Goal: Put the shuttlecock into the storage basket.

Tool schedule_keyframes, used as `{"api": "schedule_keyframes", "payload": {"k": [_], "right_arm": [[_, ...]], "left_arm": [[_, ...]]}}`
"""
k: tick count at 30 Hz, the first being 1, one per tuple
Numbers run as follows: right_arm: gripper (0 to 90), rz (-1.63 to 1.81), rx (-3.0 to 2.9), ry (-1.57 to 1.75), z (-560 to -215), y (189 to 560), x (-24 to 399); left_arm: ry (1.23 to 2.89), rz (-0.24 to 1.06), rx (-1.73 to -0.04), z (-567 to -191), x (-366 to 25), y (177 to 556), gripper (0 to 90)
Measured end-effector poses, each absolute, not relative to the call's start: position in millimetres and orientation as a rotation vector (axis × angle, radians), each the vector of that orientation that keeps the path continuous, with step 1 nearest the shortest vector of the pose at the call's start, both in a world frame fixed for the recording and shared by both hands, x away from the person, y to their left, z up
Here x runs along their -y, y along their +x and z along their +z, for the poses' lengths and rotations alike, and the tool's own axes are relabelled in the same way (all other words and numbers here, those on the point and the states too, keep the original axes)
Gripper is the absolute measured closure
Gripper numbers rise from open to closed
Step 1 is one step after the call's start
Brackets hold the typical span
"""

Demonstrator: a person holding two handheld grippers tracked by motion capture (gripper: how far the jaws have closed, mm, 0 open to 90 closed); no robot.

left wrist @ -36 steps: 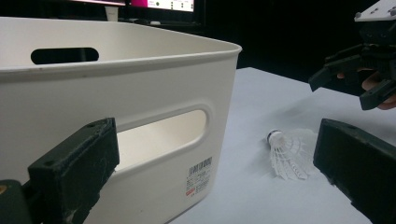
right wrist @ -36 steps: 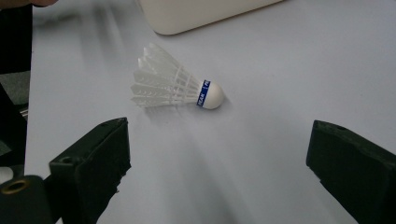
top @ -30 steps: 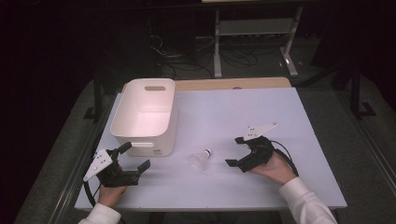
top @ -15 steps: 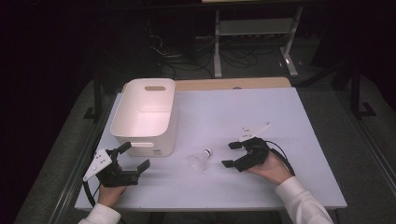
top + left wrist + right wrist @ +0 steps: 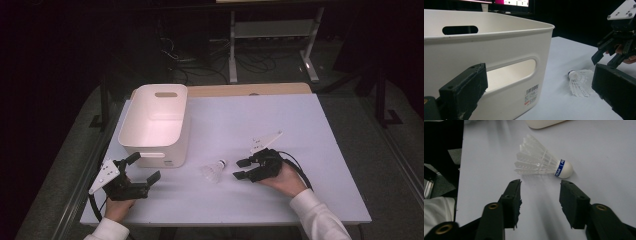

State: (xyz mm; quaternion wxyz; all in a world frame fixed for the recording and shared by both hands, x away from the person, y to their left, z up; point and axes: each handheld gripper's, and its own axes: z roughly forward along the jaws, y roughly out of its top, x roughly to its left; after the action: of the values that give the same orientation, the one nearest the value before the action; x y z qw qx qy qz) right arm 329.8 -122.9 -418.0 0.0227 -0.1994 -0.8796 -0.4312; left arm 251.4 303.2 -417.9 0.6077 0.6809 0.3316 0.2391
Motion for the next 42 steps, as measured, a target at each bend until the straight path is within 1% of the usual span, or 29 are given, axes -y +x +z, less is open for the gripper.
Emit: {"api": "schedule_keyframes", "payload": {"k": [7,19,25,29,34,42], "right_arm": [[60.7,-1.311,2.719,-0.582,-417.8,329.3,115.4],[63.6,-1.251,2.757,-0.505,-420.9,332.4,98.8],[72.6,-1.220,2.769,-0.481,-423.8,332.3,93.7],[74.3,-1.215,2.785,-0.454,-425.9,333.5,90.2],[80.2,-1.198,2.798,-0.424,-428.4,334.3,85.8],[82.0,-1.164,2.811,-0.397,-433.5,333.8,77.4]], "left_arm": [[1.578,0.560,-0.765,-417.6,-304.6,251.4,0.0],[1.573,0.555,-0.764,-417.7,-303.9,251.1,0.0],[1.579,0.558,-0.761,-417.5,-304.5,251.0,0.0],[1.578,0.558,-0.761,-417.6,-304.5,251.2,0.0],[1.580,0.557,-0.761,-417.5,-304.5,251.0,0.0],[1.579,0.555,-0.762,-417.6,-304.7,251.2,0.0]]}}
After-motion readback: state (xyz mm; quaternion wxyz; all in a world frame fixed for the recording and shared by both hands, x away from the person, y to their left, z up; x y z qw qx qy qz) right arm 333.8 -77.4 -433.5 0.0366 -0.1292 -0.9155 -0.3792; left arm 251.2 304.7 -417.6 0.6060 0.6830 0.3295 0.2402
